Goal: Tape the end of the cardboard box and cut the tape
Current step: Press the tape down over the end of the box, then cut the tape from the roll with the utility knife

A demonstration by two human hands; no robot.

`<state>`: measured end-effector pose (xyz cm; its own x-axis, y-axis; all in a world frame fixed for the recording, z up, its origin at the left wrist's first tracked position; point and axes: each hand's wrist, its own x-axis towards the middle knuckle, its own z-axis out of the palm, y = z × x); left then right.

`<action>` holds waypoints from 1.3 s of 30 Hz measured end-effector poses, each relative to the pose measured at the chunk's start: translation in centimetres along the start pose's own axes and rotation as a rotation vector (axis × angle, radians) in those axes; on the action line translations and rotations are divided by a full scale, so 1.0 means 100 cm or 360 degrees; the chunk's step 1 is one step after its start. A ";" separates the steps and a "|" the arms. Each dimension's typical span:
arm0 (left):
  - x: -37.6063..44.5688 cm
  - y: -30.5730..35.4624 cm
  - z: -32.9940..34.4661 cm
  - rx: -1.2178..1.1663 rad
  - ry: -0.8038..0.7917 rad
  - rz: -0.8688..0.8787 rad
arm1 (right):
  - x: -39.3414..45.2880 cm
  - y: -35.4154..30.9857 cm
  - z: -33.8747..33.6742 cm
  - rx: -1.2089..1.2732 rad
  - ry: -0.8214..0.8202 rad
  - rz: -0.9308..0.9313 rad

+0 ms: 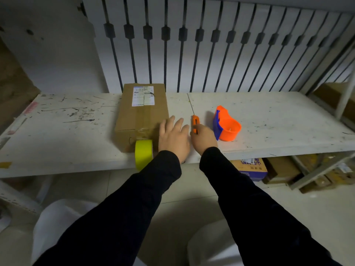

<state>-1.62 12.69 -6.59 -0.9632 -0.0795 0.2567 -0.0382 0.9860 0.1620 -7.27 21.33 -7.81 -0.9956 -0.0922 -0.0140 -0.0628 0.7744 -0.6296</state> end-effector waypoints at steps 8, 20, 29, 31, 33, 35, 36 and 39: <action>0.005 0.016 0.041 0.0111 -0.0509 0.0160 | 0.019 0.024 -0.002 0.0042 -0.0082 0.0144; 0.026 0.002 0.061 -0.0642 -0.0589 -0.0310 | 0.053 0.030 0.025 -0.0126 -0.0113 0.0323; 0.035 0.004 0.054 -0.0955 -0.0527 -0.0549 | 0.063 0.027 0.027 -0.0021 -0.0171 0.0530; 0.036 0.007 0.047 -0.1182 -0.0525 -0.0696 | 0.062 0.026 0.025 0.0226 -0.0191 0.0575; 0.040 0.008 0.041 -0.1392 -0.0521 -0.0810 | 0.058 0.023 0.023 0.0548 -0.0179 0.0608; 0.042 0.010 0.033 -0.1596 -0.0509 -0.0916 | 0.051 0.021 0.022 0.0874 -0.0158 0.0609; 0.043 0.011 0.029 -0.1701 -0.0501 -0.0969 | 0.048 0.019 0.020 0.1017 -0.0150 0.0591; 0.046 0.010 0.019 -0.1976 -0.0475 -0.1079 | 0.037 0.007 0.011 0.1277 -0.0181 0.0495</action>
<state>-6.54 13.62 -7.04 -0.8782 -0.2855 -0.3838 -0.3999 -0.0018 0.9165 -10.93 20.85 -9.17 -0.9440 -0.0448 -0.3270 0.3212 0.1032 -0.9414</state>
